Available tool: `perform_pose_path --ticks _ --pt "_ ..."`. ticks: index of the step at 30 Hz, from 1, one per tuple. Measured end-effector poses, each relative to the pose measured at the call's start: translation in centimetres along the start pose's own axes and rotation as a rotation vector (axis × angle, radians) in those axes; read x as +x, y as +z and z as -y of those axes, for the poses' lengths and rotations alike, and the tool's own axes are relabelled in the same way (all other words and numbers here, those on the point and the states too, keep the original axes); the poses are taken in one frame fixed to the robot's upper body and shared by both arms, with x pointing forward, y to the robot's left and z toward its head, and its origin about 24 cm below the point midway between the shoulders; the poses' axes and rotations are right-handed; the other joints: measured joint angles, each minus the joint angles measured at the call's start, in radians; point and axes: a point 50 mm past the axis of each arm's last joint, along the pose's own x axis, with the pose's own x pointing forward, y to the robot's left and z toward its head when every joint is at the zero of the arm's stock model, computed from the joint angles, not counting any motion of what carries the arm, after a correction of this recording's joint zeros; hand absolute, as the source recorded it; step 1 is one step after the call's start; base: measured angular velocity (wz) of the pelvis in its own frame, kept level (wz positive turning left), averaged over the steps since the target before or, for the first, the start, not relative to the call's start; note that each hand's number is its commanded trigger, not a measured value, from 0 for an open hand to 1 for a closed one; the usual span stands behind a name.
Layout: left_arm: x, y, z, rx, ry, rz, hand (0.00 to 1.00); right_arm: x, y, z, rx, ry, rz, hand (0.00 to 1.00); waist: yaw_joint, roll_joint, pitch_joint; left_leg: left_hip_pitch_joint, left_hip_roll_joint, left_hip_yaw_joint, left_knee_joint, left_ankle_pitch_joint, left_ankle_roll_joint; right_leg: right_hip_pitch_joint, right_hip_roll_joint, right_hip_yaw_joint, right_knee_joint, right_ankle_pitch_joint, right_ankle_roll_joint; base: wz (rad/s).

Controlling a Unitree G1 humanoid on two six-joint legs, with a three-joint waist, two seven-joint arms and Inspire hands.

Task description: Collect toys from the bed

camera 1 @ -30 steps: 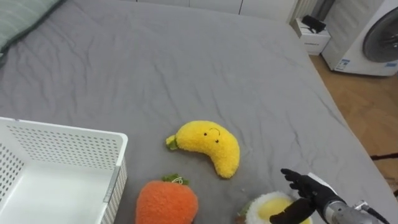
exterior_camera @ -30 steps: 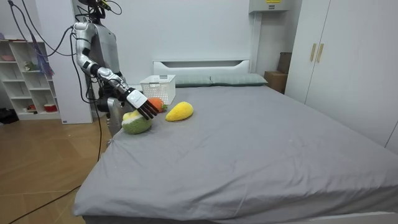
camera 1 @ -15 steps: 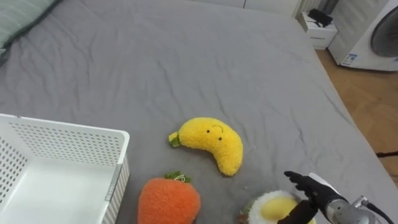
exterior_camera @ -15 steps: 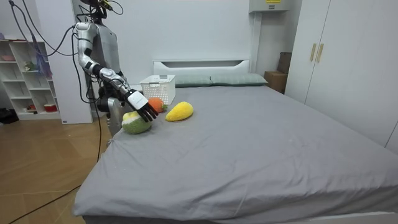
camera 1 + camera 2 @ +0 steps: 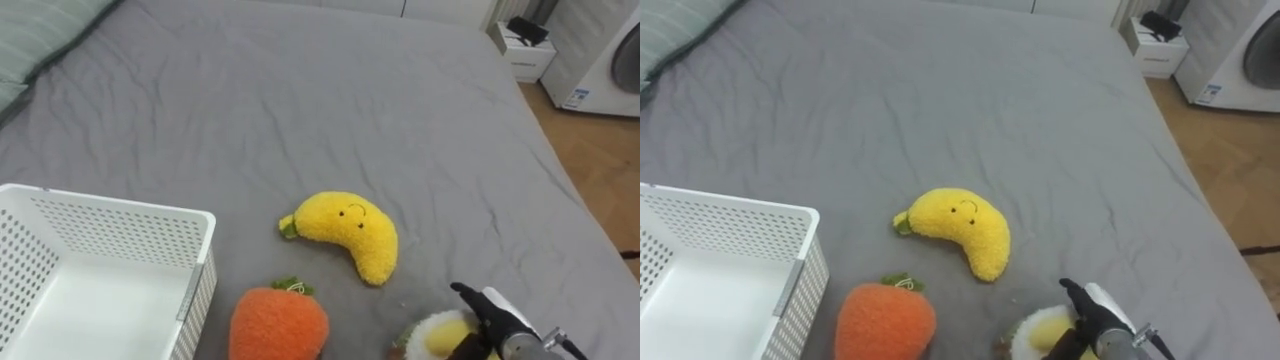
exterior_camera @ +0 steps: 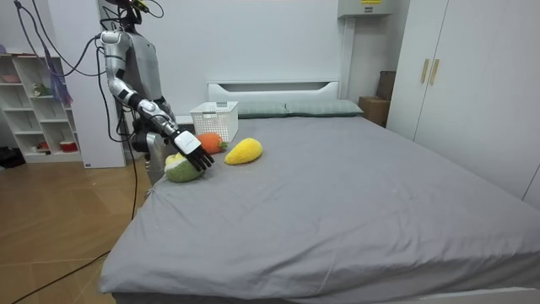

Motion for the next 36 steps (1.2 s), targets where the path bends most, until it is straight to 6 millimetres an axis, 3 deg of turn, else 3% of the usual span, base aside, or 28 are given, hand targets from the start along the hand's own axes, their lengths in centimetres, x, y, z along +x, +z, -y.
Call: perform_pose_path --ticks 1,2,3,4,29,32,36 --pt "0.0 0.0 0.1 0.003 0.004 0.000 0.00 0.1 -0.2 -0.2 0.003 -0.009 -0.009 0.02 0.000 0.000 -0.0002 -0.001 0.000 0.000 0.001 0.000 0.000 0.000 0.000 0.000 0.000 0.000 0.000 0.00" --pt "0.0 0.0 0.2 0.002 0.006 0.001 0.00 0.1 -0.3 -0.3 0.005 -0.015 -0.013 0.73 0.000 0.000 -0.0003 -0.001 0.000 0.000 0.001 0.000 0.000 0.000 0.000 0.000 0.000 0.000 0.000 0.00" --pt "0.0 -0.1 0.2 0.002 0.007 0.003 0.00 0.1 -0.4 -0.3 0.016 -0.025 -0.011 0.93 -0.001 0.000 -0.0007 -0.001 0.000 0.000 0.001 0.000 0.000 0.000 0.000 0.000 0.000 0.000 0.000 0.00" --pt "0.0 0.0 0.2 0.004 0.007 0.005 0.00 0.1 -0.5 -0.4 0.034 -0.034 -0.007 1.00 -0.001 -0.001 -0.0011 -0.001 0.000 -0.001 0.001 0.000 0.000 0.000 0.000 0.000 0.000 0.000 0.000 0.00" --pt "0.0 0.2 0.2 0.012 -0.006 0.032 0.00 0.5 -1.6 -1.3 0.115 -0.051 -0.027 1.00 -0.004 -0.006 -0.0008 -0.017 -0.004 -0.022 0.012 0.000 0.000 -0.002 -0.003 -0.027 -0.002 0.000 0.000 0.02" --pt "0.0 0.3 0.3 0.013 -0.021 0.035 0.00 0.4 -0.3 -0.1 0.116 -0.090 0.023 1.00 -0.005 -0.005 0.0019 -0.020 -0.005 -0.019 0.012 0.000 0.001 -0.007 -0.007 -0.025 0.000 -0.001 0.001 -0.04" --pt "0.0 0.3 0.1 -0.004 -0.039 0.036 0.00 -0.7 3.1 4.2 0.131 -0.226 0.206 1.00 -0.010 -0.007 0.0013 -0.023 -0.005 -0.010 0.014 0.001 0.001 -0.017 -0.005 -0.004 0.002 -0.001 0.001 -0.07"
